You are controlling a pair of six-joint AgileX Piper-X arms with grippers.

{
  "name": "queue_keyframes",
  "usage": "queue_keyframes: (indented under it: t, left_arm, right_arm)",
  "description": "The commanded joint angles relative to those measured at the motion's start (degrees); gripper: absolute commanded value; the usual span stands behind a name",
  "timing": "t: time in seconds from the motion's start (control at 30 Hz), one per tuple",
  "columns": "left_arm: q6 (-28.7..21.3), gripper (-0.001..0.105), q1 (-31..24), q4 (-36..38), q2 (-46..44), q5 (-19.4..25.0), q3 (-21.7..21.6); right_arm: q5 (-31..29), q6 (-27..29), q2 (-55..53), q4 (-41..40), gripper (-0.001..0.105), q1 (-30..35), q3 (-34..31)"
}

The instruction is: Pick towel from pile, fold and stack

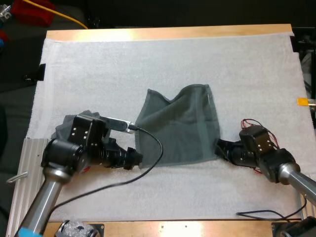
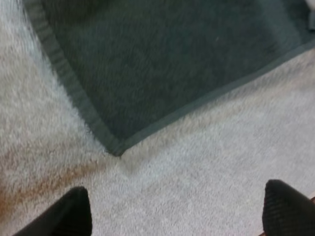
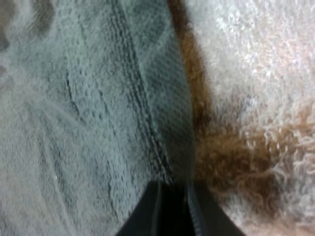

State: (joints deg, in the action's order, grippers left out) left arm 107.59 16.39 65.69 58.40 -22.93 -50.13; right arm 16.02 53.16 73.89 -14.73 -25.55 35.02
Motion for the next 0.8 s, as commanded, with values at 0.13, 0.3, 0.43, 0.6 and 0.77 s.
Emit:
queue_keyframes:
  t: [0.13,0.3,0.43,0.6,0.77]
  left_arm:
    - [0.6,0.069,0.1,-2.1,4.3,-7.5,3.7]
    - [3.1,0.069,0.1,-7.5,6.4,-9.9,9.2]
    - [6.8,0.069,0.1,-14.5,7.7,-11.8,12.8]
    - [8.2,0.069,0.1,-18.1,11.5,-12.1,13.8]
    - [9.0,0.069,0.1,-20.1,17.1,-12.1,13.8]
  right_arm:
    - [-0.4,1.0,-0.3,-1.2,0.001,0.0,0.0]
    - [-0.4,1.0,-0.3,-1.2,0.001,0.0,0.0]
    - [-0.4,1.0,-0.3,-1.2,0.001,0.0,0.0]
    - [-0.3,1.0,-0.3,-1.2,0.001,0.0,0.0]
    - [-0.3,1.0,-0.3,-1.2,0.001,0.0,0.0]
